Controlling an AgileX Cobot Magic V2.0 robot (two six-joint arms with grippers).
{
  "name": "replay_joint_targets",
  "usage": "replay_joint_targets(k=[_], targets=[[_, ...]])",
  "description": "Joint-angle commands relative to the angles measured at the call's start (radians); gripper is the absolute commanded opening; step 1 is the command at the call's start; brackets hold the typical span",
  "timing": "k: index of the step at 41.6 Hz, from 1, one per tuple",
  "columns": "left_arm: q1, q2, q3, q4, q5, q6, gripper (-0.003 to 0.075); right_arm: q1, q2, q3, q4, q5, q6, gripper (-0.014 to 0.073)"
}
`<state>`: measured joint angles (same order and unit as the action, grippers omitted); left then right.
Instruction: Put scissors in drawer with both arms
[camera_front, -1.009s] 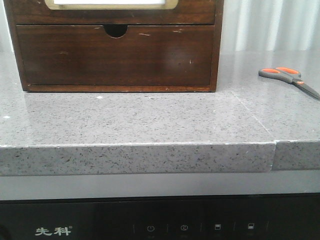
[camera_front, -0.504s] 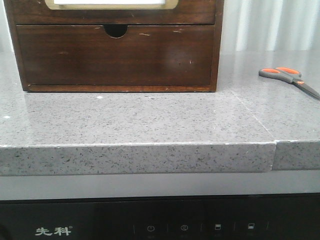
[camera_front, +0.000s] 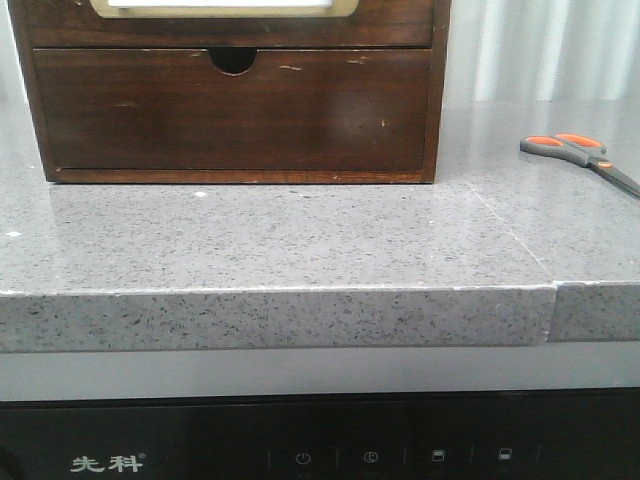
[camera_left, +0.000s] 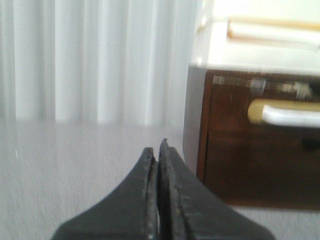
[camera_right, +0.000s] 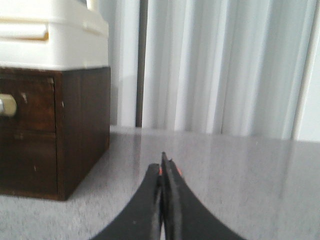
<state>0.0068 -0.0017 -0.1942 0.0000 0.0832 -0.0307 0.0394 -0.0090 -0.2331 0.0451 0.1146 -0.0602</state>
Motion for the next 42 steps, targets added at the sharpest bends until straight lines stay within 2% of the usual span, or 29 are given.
replay_joint_targets(k=[1, 5, 11, 17, 26, 32, 42], targets=[[-0.01, -0.015, -0.151, 0.038, 0.0, -0.002, -0.002, 0.001, 0.05, -0.129, -0.037, 0.023, -0.001, -0.0067], [-0.01, 0.008, -0.278, 0.038, 0.066, -0.002, -0.002, 0.001, 0.127, -0.246, -0.068, 0.1, -0.001, -0.0067], [-0.01, 0.109, -0.456, 0.042, 0.236, -0.002, -0.002, 0.001, 0.266, -0.408, -0.095, 0.227, -0.001, -0.0067], [-0.01, 0.253, -0.562, 0.042, 0.377, -0.002, -0.002, 0.001, 0.4, -0.516, -0.129, 0.343, -0.001, -0.0067], [-0.01, 0.417, -0.575, 0.042, 0.521, -0.002, -0.002, 0.001, 0.552, -0.534, -0.132, 0.449, -0.001, -0.0067], [-0.01, 0.503, -0.575, 0.029, 0.603, -0.002, -0.002, 0.001, 0.626, -0.534, -0.131, 0.465, -0.001, -0.0067], [-0.01, 0.585, -0.575, 0.023, 0.615, -0.002, -0.002, 0.001, 0.748, -0.534, -0.133, 0.515, -0.001, -0.0062]])
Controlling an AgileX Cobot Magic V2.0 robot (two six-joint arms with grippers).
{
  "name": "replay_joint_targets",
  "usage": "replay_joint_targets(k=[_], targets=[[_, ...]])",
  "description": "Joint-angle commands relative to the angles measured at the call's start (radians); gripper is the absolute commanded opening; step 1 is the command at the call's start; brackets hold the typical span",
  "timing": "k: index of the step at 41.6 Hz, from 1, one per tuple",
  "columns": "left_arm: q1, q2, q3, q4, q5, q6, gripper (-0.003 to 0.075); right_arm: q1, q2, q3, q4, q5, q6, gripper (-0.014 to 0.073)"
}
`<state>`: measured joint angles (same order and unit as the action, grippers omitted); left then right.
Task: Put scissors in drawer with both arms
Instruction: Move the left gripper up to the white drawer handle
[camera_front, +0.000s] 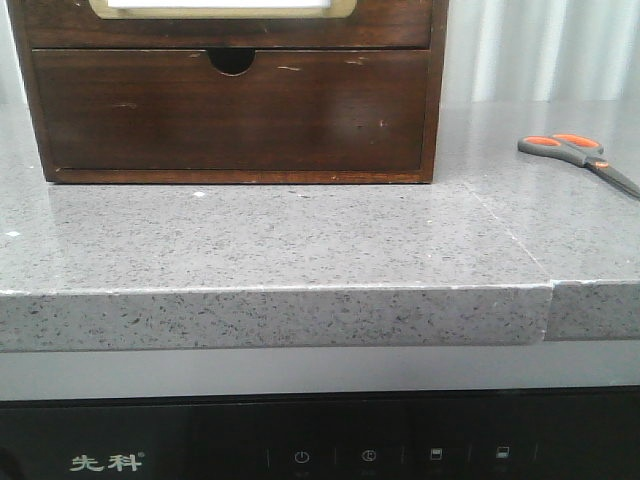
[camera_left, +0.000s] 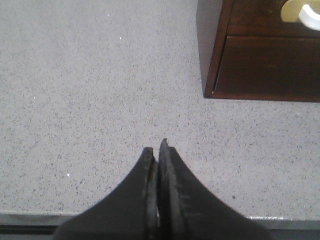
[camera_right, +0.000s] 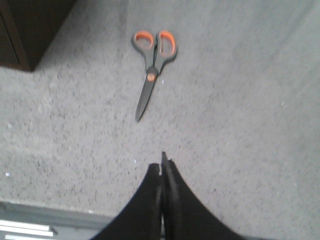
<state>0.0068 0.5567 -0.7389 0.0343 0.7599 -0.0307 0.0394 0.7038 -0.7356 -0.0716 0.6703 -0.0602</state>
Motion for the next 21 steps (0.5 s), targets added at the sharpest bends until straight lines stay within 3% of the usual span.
replay_joint_targets(k=[1, 4, 7, 11, 14, 17, 21], targets=[[-0.01, 0.036, -0.03, -0.011, -0.057, -0.002, -0.002, 0.001, 0.043, -0.031, -0.016, -0.036, -0.001, -0.0057], [-0.01, 0.056, -0.029, -0.022, -0.055, -0.002, -0.0015, 0.001, 0.061, -0.031, -0.016, -0.034, -0.001, 0.001], [-0.01, 0.073, -0.029, -0.047, -0.05, -0.002, 0.004, 0.002, 0.072, -0.031, -0.015, -0.033, -0.001, 0.0178], [-0.01, 0.095, -0.029, -0.098, -0.052, -0.002, 0.0227, 0.002, 0.081, -0.031, -0.015, -0.033, -0.001, 0.0438], [-0.01, 0.113, -0.029, -0.169, -0.064, -0.002, 0.0414, 0.002, 0.081, -0.031, -0.015, -0.031, -0.001, 0.0568], [-0.01, 0.135, -0.029, -0.28, -0.079, -0.002, 0.0545, 0.002, 0.081, -0.031, -0.015, -0.029, -0.001, 0.0607], [-0.01, 0.184, -0.029, -0.466, -0.082, 0.066, 0.0575, 0.002, 0.081, -0.031, -0.015, -0.029, -0.001, 0.0598]])
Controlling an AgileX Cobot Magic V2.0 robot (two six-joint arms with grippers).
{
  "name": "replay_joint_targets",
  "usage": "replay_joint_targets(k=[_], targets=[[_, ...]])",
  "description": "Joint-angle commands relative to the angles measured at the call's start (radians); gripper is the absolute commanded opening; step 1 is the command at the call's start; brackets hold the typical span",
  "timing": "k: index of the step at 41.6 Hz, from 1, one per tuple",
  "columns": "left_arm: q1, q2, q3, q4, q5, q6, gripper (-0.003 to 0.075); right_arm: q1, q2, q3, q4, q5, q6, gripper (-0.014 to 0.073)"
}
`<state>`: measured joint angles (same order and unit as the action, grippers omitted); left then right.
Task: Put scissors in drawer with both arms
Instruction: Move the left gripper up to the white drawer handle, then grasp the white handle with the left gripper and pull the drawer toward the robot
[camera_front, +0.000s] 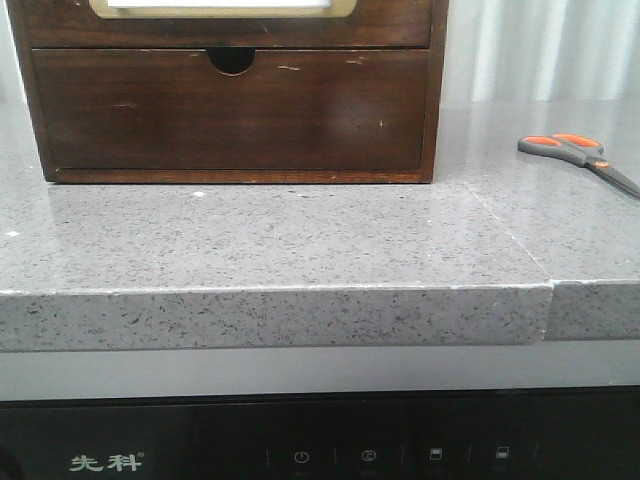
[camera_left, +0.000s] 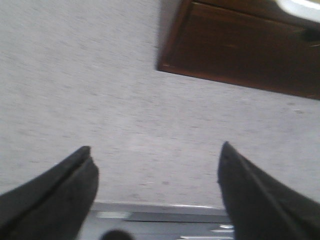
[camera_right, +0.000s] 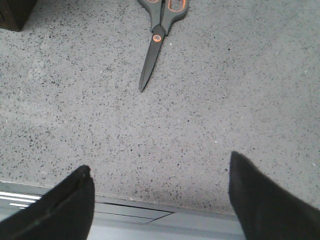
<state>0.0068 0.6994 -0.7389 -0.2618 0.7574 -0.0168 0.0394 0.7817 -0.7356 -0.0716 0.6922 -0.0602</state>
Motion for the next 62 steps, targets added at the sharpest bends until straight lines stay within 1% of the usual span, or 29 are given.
replay_joint_targets(k=[1, 12, 18, 19, 20, 23, 27, 31, 38, 42, 57, 60, 62], targets=[[-0.01, 0.053, -0.029, -0.212, -0.08, 0.09, 0.0575, 0.002, 0.003, -0.031, -0.015, -0.05, -0.001, 0.0596], [-0.01, 0.238, -0.03, -0.842, -0.099, 0.45, 0.0575, 0.002, 0.003, -0.031, -0.015, -0.047, -0.001, 0.0594], [-0.01, 0.34, -0.03, -1.114, -0.083, 0.621, 0.0559, 0.002, 0.003, -0.031, -0.015, -0.047, -0.001, 0.0594], [-0.01, 0.359, -0.03, -1.176, -0.068, 0.651, 0.0554, 0.002, 0.003, -0.031, -0.015, -0.047, -0.001, 0.0594], [-0.01, 0.373, -0.03, -1.2, -0.062, 0.675, 0.0549, 0.002, 0.003, -0.031, -0.015, -0.047, -0.001, 0.0594], [-0.01, 0.431, -0.03, -1.337, -0.025, 0.755, 0.0542, 0.002, 0.003, -0.031, -0.014, -0.047, -0.001, 0.0594], [-0.01, 0.5, -0.03, -1.479, 0.033, 0.85, 0.0542, 0.002, 0.003, -0.031, -0.014, -0.047, -0.001, 0.0594], [-0.01, 0.567, -0.032, -1.598, 0.126, 0.908, 0.0542, 0.002, 0.003, -0.031, -0.014, -0.047, -0.001, 0.0594], [-0.01, 0.69, -0.104, -1.598, 0.238, 0.897, 0.0542, 0.002, 0.003, -0.031, -0.014, -0.047, -0.001, 0.0594], [-0.01, 0.742, -0.156, -1.598, 0.26, 0.893, 0.0542, 0.002, 0.003, -0.031, -0.014, -0.047, -0.001, 0.0594], [-0.01, 0.849, -0.302, -1.598, 0.246, 0.829, 0.0541, 0.002, 0.003, -0.031, -0.014, -0.047, -0.001, 0.0594], [-0.01, 0.858, -0.32, -1.598, 0.246, 0.823, 0.0518, 0.002, 0.003, -0.031, -0.014, -0.045, -0.001, 0.0594], [-0.01, 0.86, -0.322, -1.598, 0.243, 0.823, 0.0487, 0.002, 0.003, -0.031, -0.014, -0.045, -0.001, 0.0594]])
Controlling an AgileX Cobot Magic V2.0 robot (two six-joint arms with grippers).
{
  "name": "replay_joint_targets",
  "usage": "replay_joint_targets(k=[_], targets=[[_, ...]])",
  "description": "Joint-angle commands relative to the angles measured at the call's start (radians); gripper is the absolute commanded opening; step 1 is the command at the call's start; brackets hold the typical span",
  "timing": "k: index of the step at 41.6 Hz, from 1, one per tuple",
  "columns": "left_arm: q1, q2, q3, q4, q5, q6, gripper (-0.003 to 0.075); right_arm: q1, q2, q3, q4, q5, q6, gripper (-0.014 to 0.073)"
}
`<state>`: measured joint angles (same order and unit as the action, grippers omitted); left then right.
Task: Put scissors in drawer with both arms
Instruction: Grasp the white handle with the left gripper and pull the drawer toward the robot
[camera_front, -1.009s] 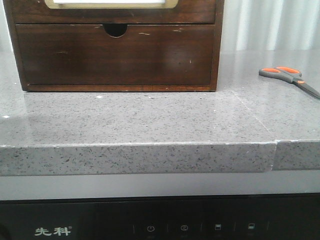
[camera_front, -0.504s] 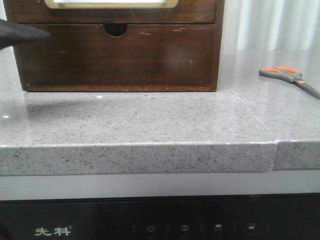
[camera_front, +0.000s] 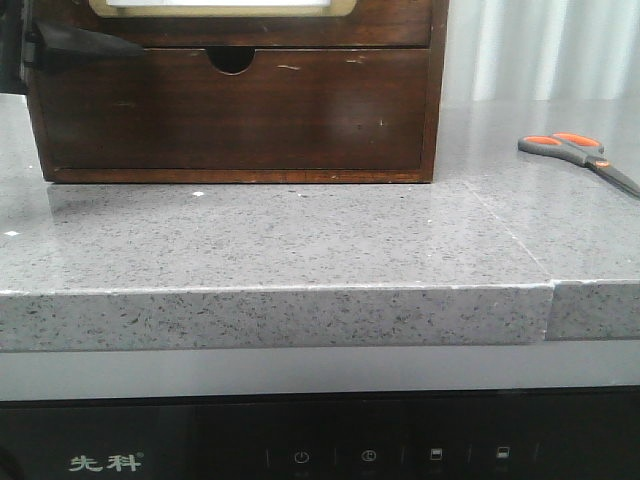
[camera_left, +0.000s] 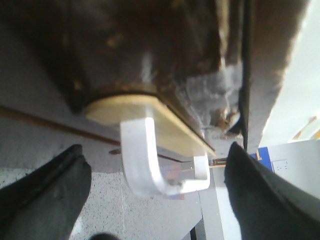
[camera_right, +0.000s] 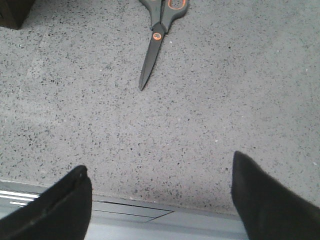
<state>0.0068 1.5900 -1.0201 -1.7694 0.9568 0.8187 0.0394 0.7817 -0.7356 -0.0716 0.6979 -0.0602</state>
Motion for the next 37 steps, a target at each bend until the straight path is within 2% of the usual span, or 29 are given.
replay_joint_targets(k=[1, 12, 18, 23, 28, 37], targets=[[-0.01, -0.031, -0.043, -0.09, 0.044, -0.013, 0.0469, 0.002, 0.003, -0.031, -0.014, -0.051, -0.001, 0.0594], [-0.01, -0.031, -0.043, -0.09, 0.034, -0.013, 0.0202, 0.002, 0.003, -0.031, -0.014, -0.044, -0.001, 0.0594], [-0.007, -0.031, -0.043, -0.09, 0.065, -0.013, 0.0111, 0.002, 0.003, -0.031, -0.014, -0.044, -0.001, 0.0594], [-0.007, -0.033, -0.043, -0.09, 0.122, 0.0, 0.0064, 0.002, 0.003, -0.031, -0.014, -0.044, -0.001, 0.0594], [-0.001, -0.056, -0.005, -0.09, 0.176, 0.03, 0.0059, 0.002, 0.003, -0.031, -0.014, -0.044, -0.001, 0.0594], [0.042, -0.195, 0.21, -0.09, 0.196, 0.113, 0.0059, 0.002, 0.003, -0.031, -0.014, -0.034, -0.001, 0.0594]])
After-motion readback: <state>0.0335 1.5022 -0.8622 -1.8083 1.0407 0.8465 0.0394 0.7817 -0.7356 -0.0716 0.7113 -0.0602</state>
